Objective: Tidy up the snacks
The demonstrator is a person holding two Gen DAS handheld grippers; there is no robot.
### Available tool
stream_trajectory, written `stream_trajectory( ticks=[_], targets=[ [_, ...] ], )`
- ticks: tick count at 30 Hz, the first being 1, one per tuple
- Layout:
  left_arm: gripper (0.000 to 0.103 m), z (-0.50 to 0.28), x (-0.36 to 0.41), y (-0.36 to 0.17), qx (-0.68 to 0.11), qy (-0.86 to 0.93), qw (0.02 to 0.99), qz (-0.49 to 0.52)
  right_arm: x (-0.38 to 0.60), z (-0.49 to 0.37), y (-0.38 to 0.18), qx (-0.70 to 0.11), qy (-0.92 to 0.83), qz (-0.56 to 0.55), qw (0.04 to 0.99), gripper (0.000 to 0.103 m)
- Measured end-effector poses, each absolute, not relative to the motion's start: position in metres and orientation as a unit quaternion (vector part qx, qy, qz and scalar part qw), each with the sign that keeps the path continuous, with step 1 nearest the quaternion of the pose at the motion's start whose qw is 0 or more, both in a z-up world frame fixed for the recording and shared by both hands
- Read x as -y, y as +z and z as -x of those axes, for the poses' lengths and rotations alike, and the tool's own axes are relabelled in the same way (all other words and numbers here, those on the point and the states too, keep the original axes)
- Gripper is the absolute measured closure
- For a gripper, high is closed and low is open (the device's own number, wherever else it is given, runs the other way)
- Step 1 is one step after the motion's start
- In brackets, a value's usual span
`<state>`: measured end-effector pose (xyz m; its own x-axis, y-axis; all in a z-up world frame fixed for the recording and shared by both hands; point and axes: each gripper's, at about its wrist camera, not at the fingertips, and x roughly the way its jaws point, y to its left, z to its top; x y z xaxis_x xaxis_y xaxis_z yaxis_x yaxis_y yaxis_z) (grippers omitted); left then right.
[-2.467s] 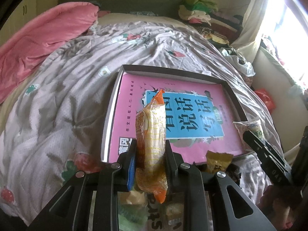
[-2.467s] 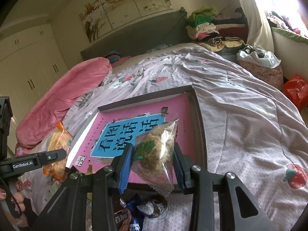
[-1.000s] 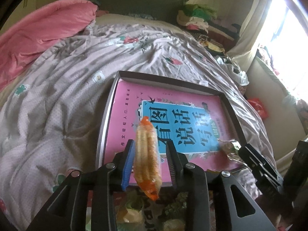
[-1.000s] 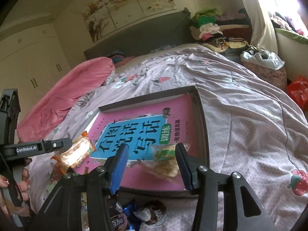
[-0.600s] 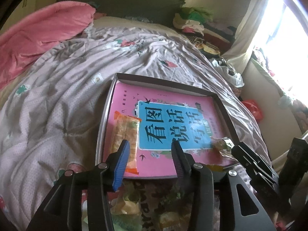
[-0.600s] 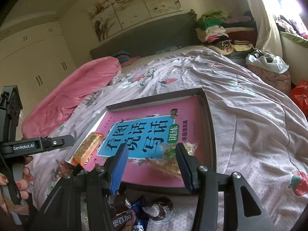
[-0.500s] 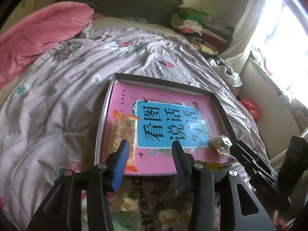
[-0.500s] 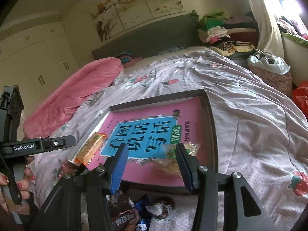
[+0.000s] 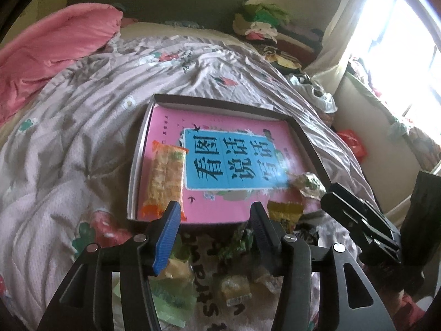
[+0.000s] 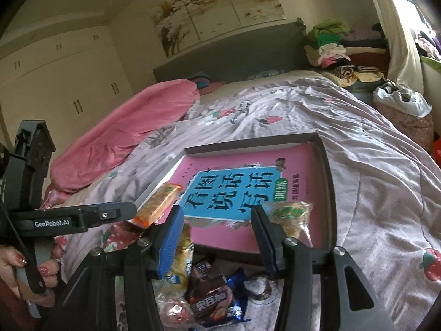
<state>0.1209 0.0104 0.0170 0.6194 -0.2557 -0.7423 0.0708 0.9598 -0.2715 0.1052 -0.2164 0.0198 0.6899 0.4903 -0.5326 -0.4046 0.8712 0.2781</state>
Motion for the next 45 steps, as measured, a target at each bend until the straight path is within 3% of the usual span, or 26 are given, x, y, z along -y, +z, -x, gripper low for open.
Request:
stream_trajectory(
  ticks=[20, 38, 45],
  targets=[
    [0.049, -0.101, -0.005, 0.0, -0.45, -0.117, 0.88, 0.097, 0.183, -0.036, 0.023, -0.332, 0.292, 0.025, 0.896, 0.052],
    [0.049, -0.108, 0.007, -0.012, -0.468, -0.135, 0.869, 0.085, 0.134, -0.022, -0.019, -0.336, 0.261, 0.193, 0.884, 0.052],
    [0.049, -0.115, 0.007, -0.02, -0.474, -0.133, 0.866, 0.091, 0.133, -0.031, -0.031, -0.344, 0.25, 0.198, 0.883, 0.063]
  ],
)
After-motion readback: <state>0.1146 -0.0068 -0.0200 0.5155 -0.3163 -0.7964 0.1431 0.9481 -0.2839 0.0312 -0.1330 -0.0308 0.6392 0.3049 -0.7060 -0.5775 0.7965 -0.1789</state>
